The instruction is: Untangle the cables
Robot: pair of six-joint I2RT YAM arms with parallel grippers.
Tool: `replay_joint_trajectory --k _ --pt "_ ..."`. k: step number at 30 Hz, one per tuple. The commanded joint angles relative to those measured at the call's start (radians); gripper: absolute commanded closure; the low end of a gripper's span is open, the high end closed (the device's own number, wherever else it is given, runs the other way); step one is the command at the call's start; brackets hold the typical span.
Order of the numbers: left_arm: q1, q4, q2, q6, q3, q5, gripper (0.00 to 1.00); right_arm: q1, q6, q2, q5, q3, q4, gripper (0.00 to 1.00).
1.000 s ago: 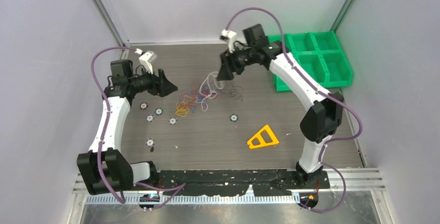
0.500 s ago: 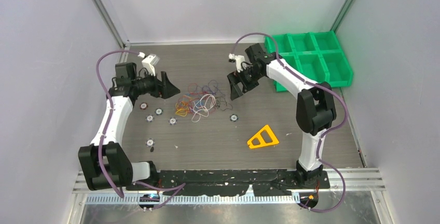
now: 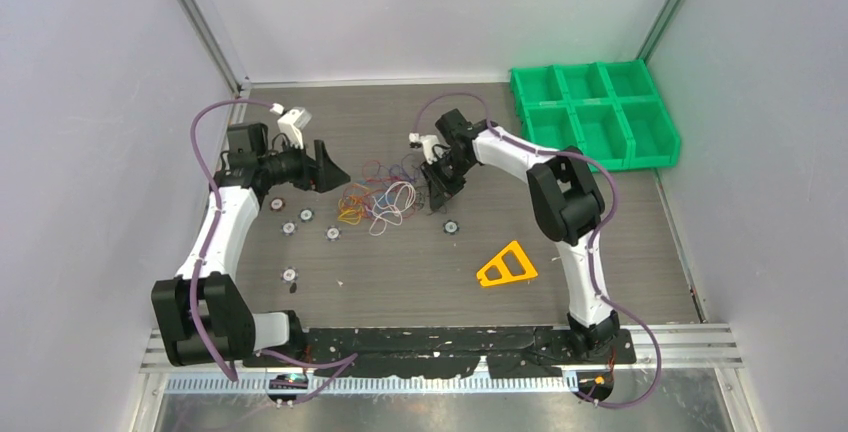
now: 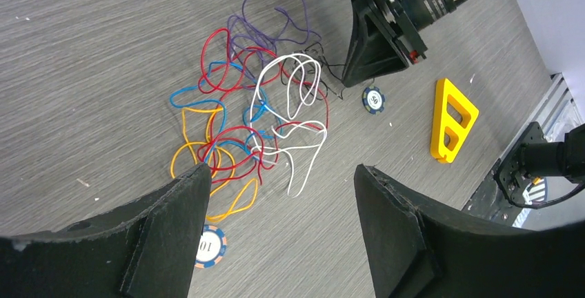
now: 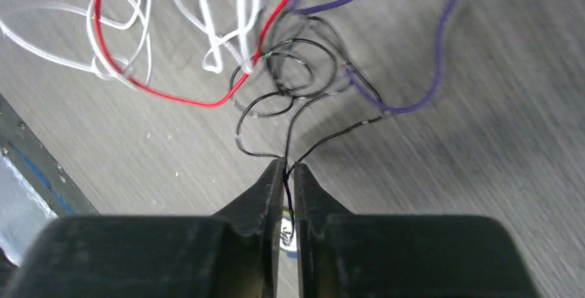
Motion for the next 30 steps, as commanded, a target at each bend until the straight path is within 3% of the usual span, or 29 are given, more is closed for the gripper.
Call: replay_joint_trajectory --k 1,6,10,17,18,20,22,30 --pt "-0.005 0.041 -0.041 -0.002 0.006 -0.014 0.23 0.006 -0.041 -0.085 -0.057 0.003 -0.074 0.91" --pt "-0.005 0.026 -0.084 -0.002 0.015 -0.028 0.24 -0.049 -0.089 -0.421 -0.073 -0.057 -0.103 0.95" --pt "-0.005 0.020 -0.112 -0.001 0.020 -0.026 0.24 -0.136 -0.157 -0.576 -0.075 -0.029 -0.151 0.94" --pt "-0.101 0.039 -0.210 0.104 0.056 0.050 0.20 -0.195 -0.212 -0.657 -0.207 0.090 -0.267 0.95" --pt "-0.150 0.060 -0.228 0.121 0.056 0.053 0.17 -0.195 -0.208 -0.661 -0.222 0.112 -0.268 0.95" --pt "-0.224 0.108 -0.261 0.146 0.046 0.037 0.02 -0.194 -0.188 -0.659 -0.271 0.144 -0.265 0.95" --pt "-0.302 0.164 -0.280 0.155 0.034 -0.003 0.00 -0.183 -0.174 -0.649 -0.306 0.171 -0.266 0.95" --pt "-0.495 0.264 -0.113 0.082 0.197 -0.042 0.00 -0.064 -0.238 -0.643 -0.352 0.176 -0.295 0.95"
